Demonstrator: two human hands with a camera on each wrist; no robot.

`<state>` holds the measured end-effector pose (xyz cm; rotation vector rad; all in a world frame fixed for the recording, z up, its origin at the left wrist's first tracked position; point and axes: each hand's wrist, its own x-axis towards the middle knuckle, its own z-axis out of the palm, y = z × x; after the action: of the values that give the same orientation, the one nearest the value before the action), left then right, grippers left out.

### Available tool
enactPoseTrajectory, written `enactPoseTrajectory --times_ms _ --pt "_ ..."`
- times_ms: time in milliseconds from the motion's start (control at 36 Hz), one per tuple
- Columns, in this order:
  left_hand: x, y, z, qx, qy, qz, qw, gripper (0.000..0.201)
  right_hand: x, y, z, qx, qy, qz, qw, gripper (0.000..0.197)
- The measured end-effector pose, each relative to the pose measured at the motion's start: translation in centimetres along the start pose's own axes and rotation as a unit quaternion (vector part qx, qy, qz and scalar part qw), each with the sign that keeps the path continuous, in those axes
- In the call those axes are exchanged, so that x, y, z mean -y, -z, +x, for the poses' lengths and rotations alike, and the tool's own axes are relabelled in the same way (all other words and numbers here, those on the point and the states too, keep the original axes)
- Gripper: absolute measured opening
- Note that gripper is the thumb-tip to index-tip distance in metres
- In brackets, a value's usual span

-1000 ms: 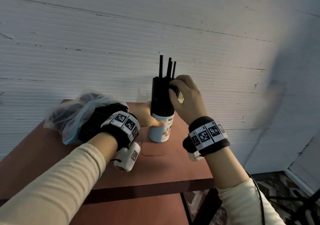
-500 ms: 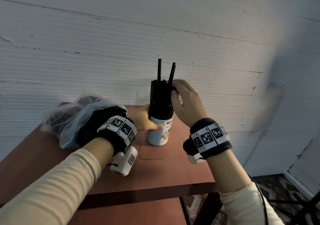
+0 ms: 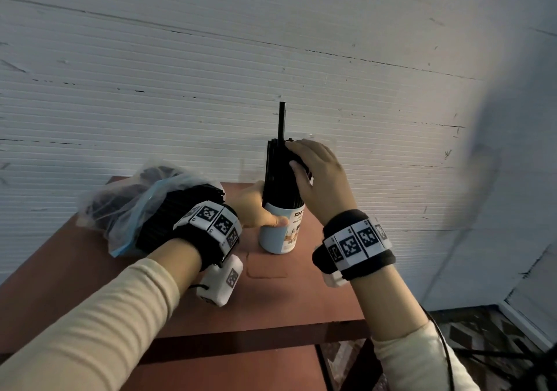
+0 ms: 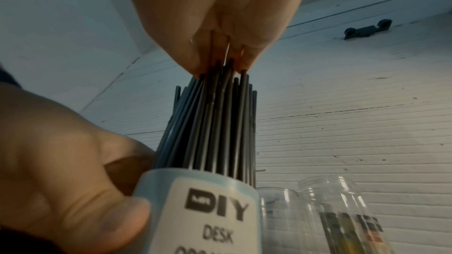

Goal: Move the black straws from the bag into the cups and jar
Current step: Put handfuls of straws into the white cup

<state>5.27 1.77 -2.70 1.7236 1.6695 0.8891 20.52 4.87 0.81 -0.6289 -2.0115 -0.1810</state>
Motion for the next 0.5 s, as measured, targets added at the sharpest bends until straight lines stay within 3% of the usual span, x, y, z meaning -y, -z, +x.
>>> enactPoseTrajectory --times_ms 56,139,194,306,361,417,500 --pt "-0.3 0.1 -0.3 0.007 0.003 -0.002 1.0 0.073 0.2 0.2 0.0 -0.003 -0.003 0.004 1.0 0.031" --pt "0.2 0.1 0.0 -0.006 0.007 -0.01 1.0 0.103 0.6 0.6 0.4 0.009 -0.014 0.016 1.0 0.029" --pt "0.7 0.1 0.4 -0.008 0.009 -0.018 1.0 0.108 0.8 1.0 0.8 0.018 -0.02 0.032 0.999 0.033" --pt "0.1 0.7 -0.3 0.032 0.016 -0.027 0.999 0.079 0.5 1.8 1.5 0.057 -0.023 0.06 0.996 0.056" --pt "0.5 1.2 -0.2 0.043 0.011 -0.032 0.999 0.079 0.5 2.1 1.6 0.071 -0.023 0.084 0.994 0.068" --pt "0.9 1.6 -0.2 0.053 0.005 -0.018 0.998 0.067 0.6 2.3 1.8 0.07 -0.013 0.113 0.991 0.08" --pt "1.3 1.7 0.0 0.027 0.015 0.002 1.0 0.067 0.9 2.7 2.4 0.078 0.017 0.107 0.991 0.087"
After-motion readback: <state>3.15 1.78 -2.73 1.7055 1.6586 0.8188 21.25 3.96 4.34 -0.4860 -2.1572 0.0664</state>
